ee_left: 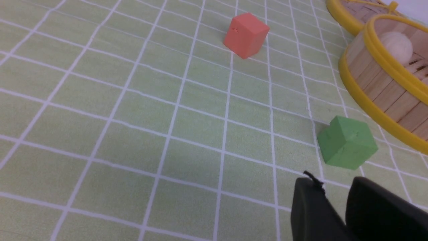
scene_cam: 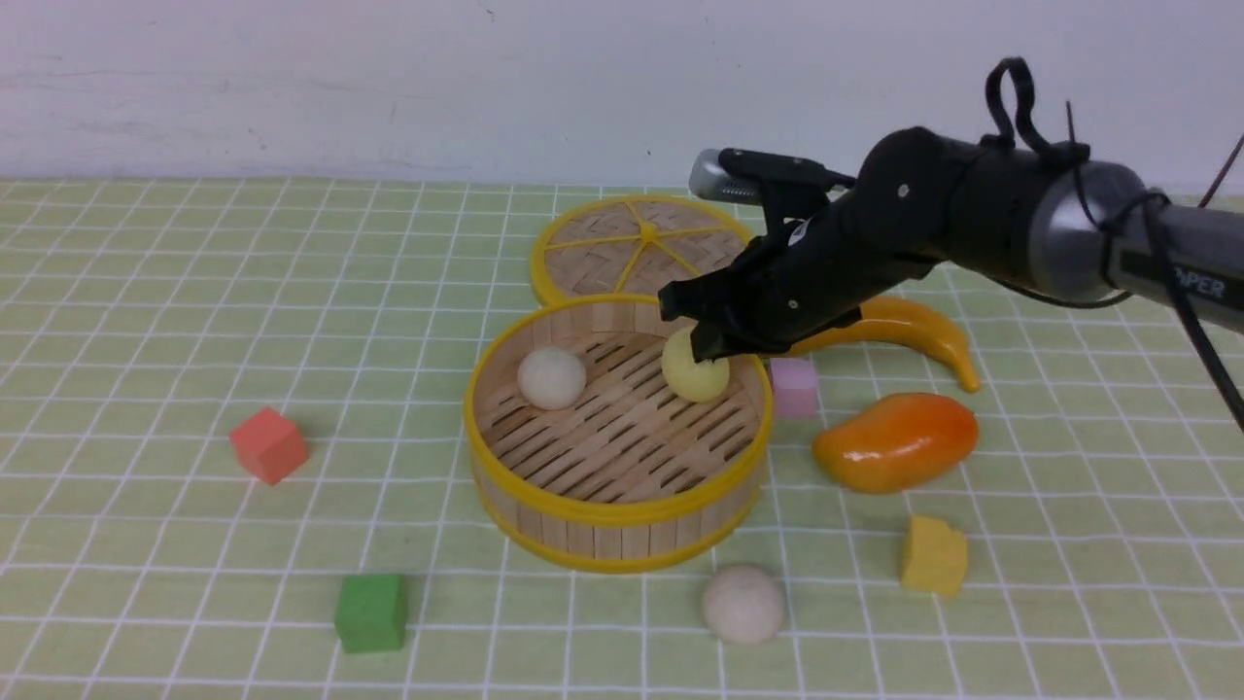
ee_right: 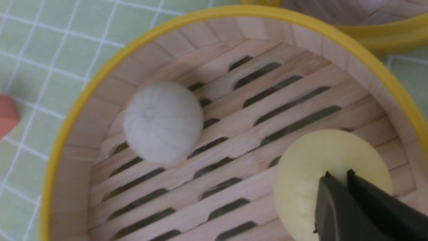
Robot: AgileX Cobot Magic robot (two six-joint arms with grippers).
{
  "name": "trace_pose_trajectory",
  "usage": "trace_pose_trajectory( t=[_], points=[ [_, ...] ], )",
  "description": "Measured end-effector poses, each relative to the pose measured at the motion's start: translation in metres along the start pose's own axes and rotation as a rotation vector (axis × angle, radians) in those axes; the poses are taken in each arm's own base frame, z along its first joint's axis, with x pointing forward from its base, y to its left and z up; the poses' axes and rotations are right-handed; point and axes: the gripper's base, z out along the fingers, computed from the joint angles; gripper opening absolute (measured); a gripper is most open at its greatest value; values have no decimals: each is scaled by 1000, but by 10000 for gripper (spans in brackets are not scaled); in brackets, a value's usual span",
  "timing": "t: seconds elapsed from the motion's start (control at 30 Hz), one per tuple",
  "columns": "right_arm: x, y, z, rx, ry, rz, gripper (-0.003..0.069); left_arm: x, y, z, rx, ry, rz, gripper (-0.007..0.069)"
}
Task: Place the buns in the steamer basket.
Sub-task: Use the right arm to put the steamed stuffed bun into the steamer, then use the right arm to grab a steamed stuffed bun
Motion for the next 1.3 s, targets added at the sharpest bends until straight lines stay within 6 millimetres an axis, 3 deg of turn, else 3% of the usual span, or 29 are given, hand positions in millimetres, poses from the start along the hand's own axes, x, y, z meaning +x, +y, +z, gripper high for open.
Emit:
trace_pose_trajectory(
  t=[0.2, 0.4, 0.53, 0.7, 0.77, 0.87, 0.9, 0.93, 0.97, 1.1, 1.3],
  points=[
    [0, 0, 2, -2, -11, 9, 85, 0, 0, 0, 0, 0, 0, 167],
    [2, 2, -4, -3, 40, -9, 246, 0, 0, 0, -1, 0, 0, 170],
    [-2, 11, -34, -4, 71, -62, 314, 0, 0, 0, -1, 0, 0, 169],
    [-3, 29, -91, -25, 157, -120, 331, 0, 0, 0, -2, -1, 0, 169],
    [4, 33, -98, -31, 206, -128, 332, 0, 0, 0, -2, -1, 0, 169],
    [22, 36, -95, -34, 291, -134, 332, 0, 0, 0, -2, -1, 0, 171],
    [40, 39, -85, -35, 351, -135, 332, 0, 0, 0, -2, -1, 0, 171],
    [40, 40, -85, -36, 351, -137, 332, 0, 0, 0, -2, -1, 0, 171],
    [57, 41, -74, -38, 393, -131, 332, 0, 0, 0, -2, -1, 0, 171],
    [88, 45, -56, -37, 426, -129, 332, 0, 0, 0, -2, -1, 0, 171],
    [102, 36, -41, -5, 402, -126, 332, 0, 0, 0, -2, -1, 0, 173]
  ],
)
